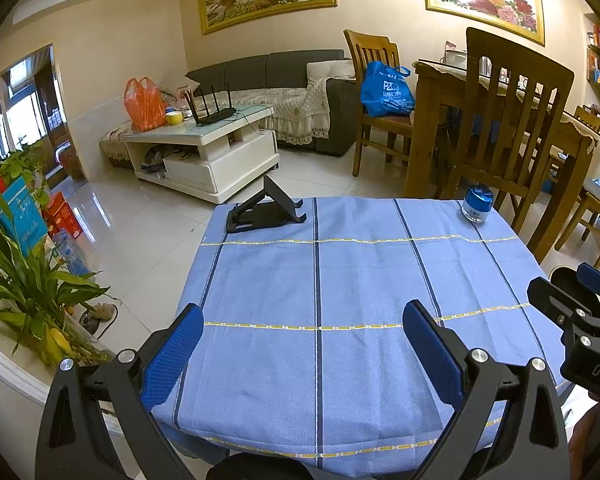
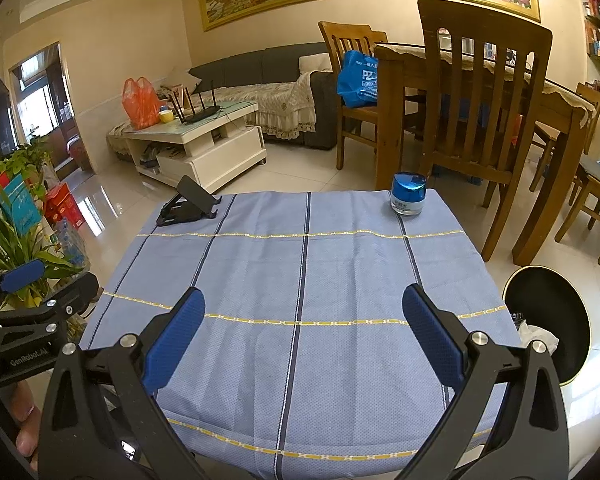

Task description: Collect trash

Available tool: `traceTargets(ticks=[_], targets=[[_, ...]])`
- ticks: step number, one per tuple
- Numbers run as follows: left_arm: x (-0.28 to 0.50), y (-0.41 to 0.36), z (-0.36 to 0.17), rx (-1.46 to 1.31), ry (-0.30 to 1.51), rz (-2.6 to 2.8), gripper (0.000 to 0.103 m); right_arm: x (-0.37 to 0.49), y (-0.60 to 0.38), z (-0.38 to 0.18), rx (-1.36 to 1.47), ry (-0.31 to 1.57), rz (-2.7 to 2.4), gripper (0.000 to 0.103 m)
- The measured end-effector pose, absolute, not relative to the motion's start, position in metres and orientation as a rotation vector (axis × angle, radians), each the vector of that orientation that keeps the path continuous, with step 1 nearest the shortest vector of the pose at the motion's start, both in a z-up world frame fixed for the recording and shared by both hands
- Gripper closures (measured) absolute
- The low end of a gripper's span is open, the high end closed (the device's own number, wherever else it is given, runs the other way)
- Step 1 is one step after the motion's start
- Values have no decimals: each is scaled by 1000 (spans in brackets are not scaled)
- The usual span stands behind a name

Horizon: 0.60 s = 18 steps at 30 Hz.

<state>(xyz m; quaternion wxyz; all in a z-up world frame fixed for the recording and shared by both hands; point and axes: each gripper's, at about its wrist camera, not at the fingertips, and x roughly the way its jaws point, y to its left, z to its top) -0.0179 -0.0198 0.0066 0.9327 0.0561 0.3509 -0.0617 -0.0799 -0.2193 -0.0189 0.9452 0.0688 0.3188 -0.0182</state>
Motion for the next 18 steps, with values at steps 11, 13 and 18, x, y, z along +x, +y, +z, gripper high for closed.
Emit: traceTargets(ticks=[11,13,18], targets=[[-20,-20,8,130,700,-123,7,-75,-212,-20,136,656,-28,5],[-22,-20,9,142,681,-112,7,-74,-209,-21,135,657,-25,5],[-22,-15,13,128,667,-97,7,-73,-208,-19,136,655,-26,5]])
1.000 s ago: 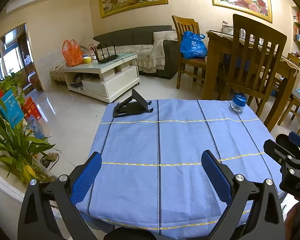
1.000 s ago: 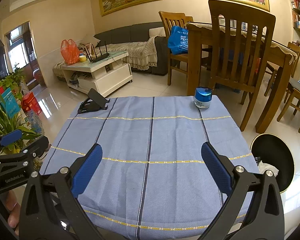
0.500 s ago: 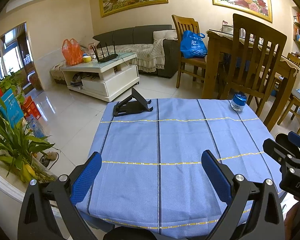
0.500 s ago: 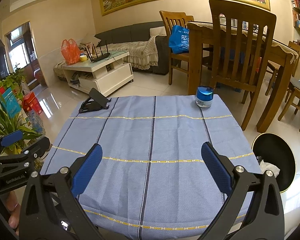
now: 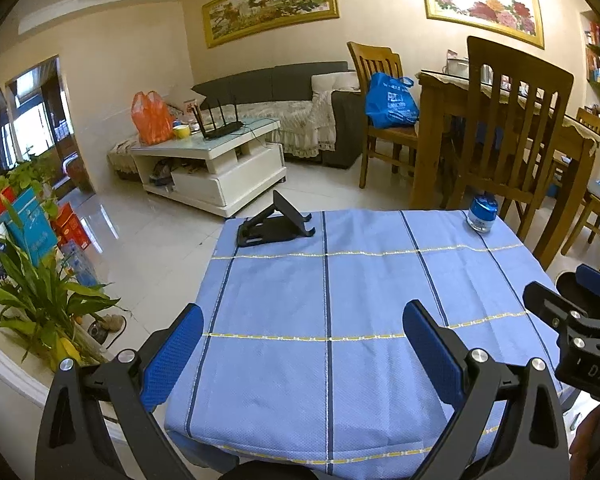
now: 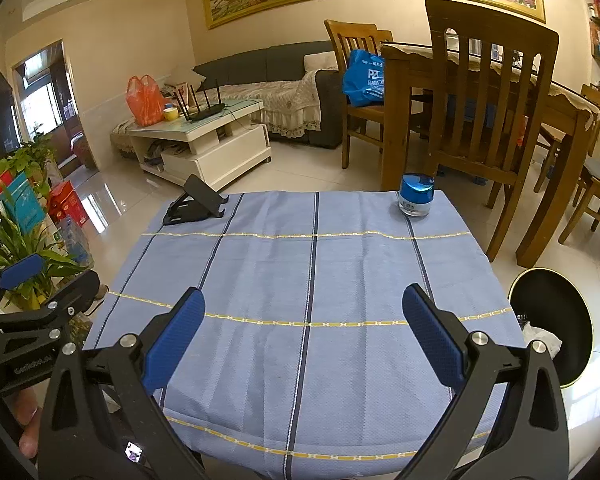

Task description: Collect trash

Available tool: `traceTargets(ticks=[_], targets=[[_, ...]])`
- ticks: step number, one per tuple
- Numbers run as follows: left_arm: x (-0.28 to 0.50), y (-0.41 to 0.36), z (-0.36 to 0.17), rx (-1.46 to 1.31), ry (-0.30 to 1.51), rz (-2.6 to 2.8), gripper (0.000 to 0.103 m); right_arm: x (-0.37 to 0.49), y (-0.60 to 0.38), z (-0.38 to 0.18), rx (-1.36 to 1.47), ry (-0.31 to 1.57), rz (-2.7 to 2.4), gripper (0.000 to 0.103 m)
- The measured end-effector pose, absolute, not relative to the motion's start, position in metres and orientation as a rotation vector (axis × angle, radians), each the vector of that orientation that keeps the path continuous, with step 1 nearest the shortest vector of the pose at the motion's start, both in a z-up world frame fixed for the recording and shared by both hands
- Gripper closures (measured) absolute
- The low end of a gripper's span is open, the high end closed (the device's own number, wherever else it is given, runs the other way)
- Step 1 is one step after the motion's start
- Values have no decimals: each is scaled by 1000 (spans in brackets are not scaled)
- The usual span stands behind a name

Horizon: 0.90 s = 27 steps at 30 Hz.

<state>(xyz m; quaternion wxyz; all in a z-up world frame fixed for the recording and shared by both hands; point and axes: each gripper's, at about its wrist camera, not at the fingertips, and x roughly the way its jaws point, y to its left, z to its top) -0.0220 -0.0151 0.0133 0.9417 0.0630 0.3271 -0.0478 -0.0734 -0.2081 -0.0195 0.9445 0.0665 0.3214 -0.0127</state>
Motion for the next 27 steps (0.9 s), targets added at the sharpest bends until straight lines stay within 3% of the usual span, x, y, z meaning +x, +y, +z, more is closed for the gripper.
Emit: traceTargets(ticks=[14,18,27], targets=[[-13,-14,7,59,742,-236,7,-72,-204,-18,148,668,-15,5],[-14,-7,12,76,669,-125,7,-70,-204,-20,160,677,-9,5],[8,5,-7,160,735,-35,7,-69,-209,-24,183,693,-11,5]])
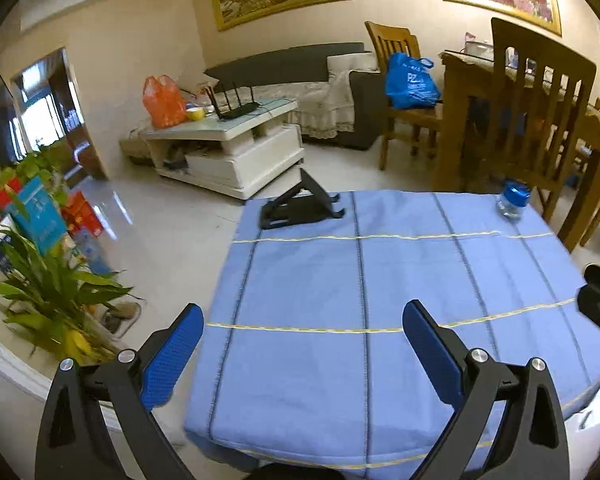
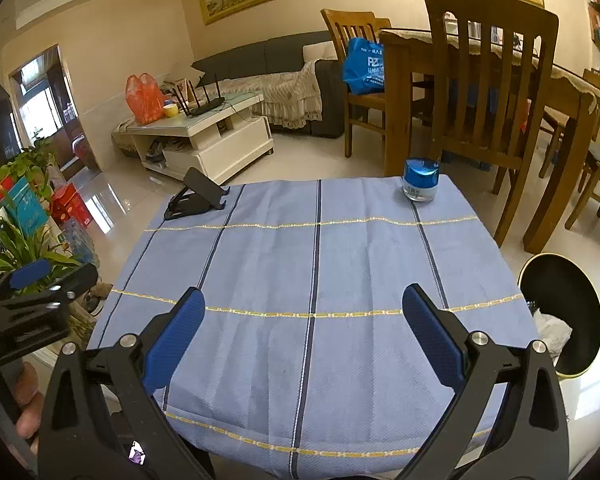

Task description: Collect trash

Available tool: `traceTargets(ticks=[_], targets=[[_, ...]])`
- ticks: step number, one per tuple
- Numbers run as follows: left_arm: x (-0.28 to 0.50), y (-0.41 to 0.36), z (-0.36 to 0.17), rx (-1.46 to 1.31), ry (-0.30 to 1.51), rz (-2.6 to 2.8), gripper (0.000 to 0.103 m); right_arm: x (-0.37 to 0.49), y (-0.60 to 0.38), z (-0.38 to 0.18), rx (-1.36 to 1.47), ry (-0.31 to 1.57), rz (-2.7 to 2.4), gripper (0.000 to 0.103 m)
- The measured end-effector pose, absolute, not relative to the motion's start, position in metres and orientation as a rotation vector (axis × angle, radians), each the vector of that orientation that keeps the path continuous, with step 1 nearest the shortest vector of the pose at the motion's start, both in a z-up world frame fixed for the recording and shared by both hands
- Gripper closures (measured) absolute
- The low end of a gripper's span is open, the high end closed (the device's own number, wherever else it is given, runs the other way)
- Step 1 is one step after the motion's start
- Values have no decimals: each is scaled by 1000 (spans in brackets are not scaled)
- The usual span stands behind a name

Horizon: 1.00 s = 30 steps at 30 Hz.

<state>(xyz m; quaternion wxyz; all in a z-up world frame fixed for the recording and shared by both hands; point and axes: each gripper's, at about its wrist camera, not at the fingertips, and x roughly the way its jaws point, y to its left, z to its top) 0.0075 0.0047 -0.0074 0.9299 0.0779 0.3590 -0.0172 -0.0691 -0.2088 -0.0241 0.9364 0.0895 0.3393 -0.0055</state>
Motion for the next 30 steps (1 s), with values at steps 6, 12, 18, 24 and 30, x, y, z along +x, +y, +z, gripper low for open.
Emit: traceTargets(ticks=[6,12,18,24,30], targets=[[11,14,-8,163,733,-10,7,-69,-210,-24,181,694,-12,5],[13,14,-14,159,756,-18,7,-69,-210,-24,177,699,-13,5],[12,13,-15,154,756,-25,7,-68,-209,-25,182,707,-12,5],[9,11,-13,137,754,-73,7,-67,-206,-27,178,711,-9,5],[8,12,-10,113,751,-79,7,-65,-206,-29,184,718,-9,5]])
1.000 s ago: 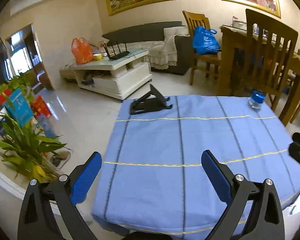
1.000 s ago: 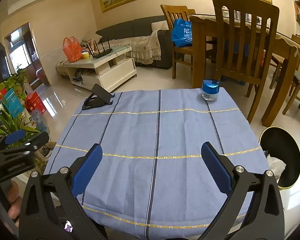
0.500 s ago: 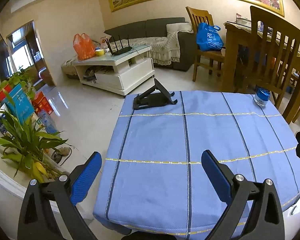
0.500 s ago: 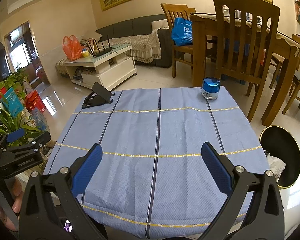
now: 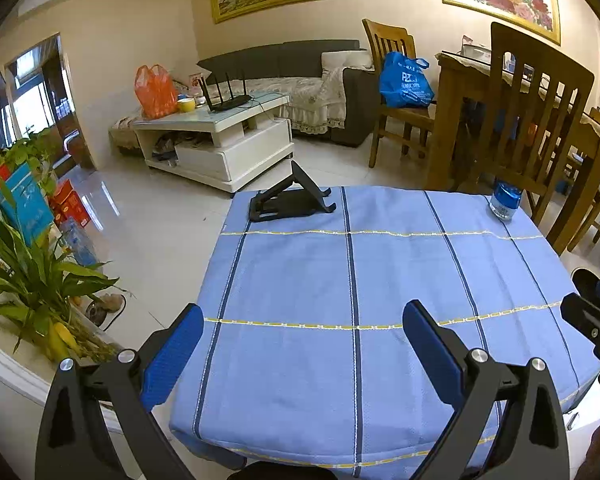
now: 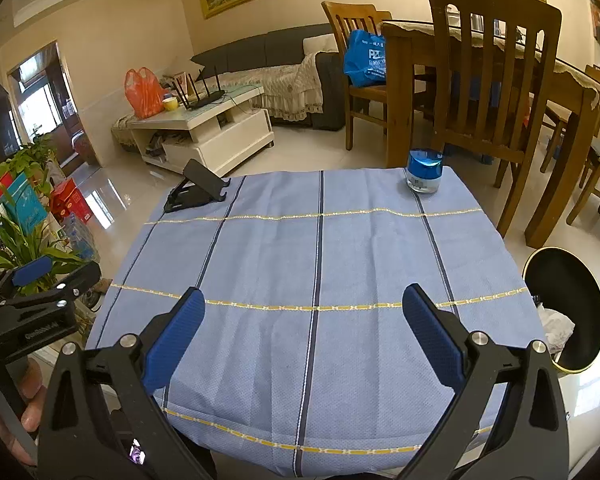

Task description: Collect trash

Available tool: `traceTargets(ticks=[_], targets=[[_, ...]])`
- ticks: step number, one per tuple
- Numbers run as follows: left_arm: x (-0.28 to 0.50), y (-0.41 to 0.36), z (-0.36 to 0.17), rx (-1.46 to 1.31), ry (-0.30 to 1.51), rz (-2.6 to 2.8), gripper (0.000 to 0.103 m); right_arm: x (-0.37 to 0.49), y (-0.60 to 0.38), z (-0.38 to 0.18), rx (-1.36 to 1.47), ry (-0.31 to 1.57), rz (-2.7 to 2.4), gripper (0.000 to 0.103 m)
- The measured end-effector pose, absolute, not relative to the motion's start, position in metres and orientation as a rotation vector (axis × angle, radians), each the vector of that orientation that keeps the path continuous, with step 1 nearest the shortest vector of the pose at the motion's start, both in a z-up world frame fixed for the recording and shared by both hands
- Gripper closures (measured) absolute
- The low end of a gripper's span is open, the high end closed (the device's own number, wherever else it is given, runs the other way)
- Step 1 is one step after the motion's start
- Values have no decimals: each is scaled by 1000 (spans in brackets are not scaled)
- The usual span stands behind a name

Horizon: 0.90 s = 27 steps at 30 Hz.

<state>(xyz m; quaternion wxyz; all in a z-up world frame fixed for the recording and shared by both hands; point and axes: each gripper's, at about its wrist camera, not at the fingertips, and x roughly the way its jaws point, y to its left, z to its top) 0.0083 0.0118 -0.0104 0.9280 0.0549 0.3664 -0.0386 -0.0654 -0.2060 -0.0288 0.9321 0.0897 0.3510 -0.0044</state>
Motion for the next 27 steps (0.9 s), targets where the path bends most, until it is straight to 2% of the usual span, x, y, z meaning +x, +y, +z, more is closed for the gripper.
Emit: traceTargets(ticks=[27], targets=[[2,6,-10,121,742,-86,7,-65,-207,-30,196,721,-7,5]])
